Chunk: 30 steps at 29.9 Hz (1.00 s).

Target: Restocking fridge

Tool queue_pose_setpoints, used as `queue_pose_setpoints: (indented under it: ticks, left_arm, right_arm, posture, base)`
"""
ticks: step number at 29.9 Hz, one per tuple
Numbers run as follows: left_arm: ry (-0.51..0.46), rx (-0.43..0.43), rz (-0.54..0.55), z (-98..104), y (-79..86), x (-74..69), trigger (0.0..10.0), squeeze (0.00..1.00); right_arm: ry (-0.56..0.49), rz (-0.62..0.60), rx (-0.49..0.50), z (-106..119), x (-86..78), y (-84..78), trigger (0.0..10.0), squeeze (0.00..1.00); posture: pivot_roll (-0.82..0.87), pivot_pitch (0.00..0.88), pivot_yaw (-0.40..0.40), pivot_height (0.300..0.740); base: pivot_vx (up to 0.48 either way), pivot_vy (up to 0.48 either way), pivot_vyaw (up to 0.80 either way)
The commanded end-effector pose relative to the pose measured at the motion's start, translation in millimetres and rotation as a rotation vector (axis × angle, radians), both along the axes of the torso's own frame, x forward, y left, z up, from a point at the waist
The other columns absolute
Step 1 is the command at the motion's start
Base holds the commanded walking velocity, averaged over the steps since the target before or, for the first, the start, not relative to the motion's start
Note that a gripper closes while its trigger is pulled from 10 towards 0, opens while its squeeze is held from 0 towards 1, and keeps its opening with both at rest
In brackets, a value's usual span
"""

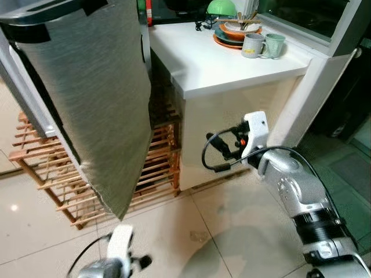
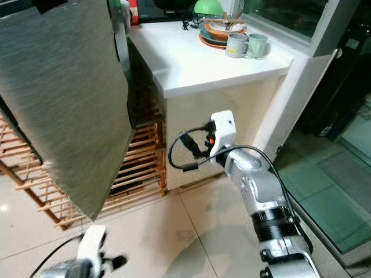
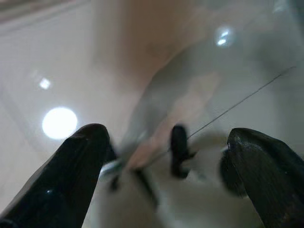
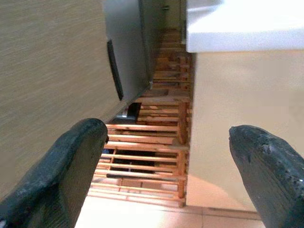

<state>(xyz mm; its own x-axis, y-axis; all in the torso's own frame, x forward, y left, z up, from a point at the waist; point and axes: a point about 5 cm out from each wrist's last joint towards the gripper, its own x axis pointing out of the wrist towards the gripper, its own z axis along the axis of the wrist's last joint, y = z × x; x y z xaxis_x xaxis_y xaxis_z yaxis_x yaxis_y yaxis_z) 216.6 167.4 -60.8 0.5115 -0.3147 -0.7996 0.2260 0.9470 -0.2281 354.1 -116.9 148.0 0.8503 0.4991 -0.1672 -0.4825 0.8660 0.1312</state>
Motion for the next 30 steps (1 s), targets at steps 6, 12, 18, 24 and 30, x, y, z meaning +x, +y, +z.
queue_pose_setpoints:
  ticks: [6,12,18,24,30]
  left_arm:
    - [-0.328,0.201,-0.124,32.9,9.8,36.9,10.0,0.0]
    - [-0.643,0.199,-0.236,83.2,-21.0,66.9,10.0,0.0]
    - [-0.715,0.241,-0.067,105.4,-13.3,80.4,10.0,0.0]
    - [-0.682,0.494,0.298,109.8,57.2,74.4,10.0,0.0]
    - [-0.665,0.479,0.391,111.9,74.2,67.6,10.0,0.0]
  right_arm:
    - [-0.083,0.088,0.077,22.7,13.3,47.5,10.0,0.02]
    - [-0.118,0.204,0.142,37.3,14.1,86.2,10.0,0.02]
    - [-0.147,0.328,0.175,46.8,5.5,117.4,10.0,0.02]
    - [-0.156,0.383,0.177,46.4,0.8,119.0,10.0,0.02]
    - [-0.143,0.361,0.173,40.8,1.9,105.6,10.0,0.02]
  posture:
    - [-0.04,0.0,-0.067,0.74]
    - [-0.03,0.0,-0.079,0.74]
    - [-0.02,0.0,-0.078,0.74]
    - [-0.02,0.0,-0.087,0.74]
    - [-0.02,0.0,-0.092,0.74]
  base:
    - [0.0,0.0,0.0]
    - [0.0,0.0,0.0]
    - [0.0,0.0,0.0]
    - [0.0,0.0,0.0]
    - [0.0,0.0,0.0]
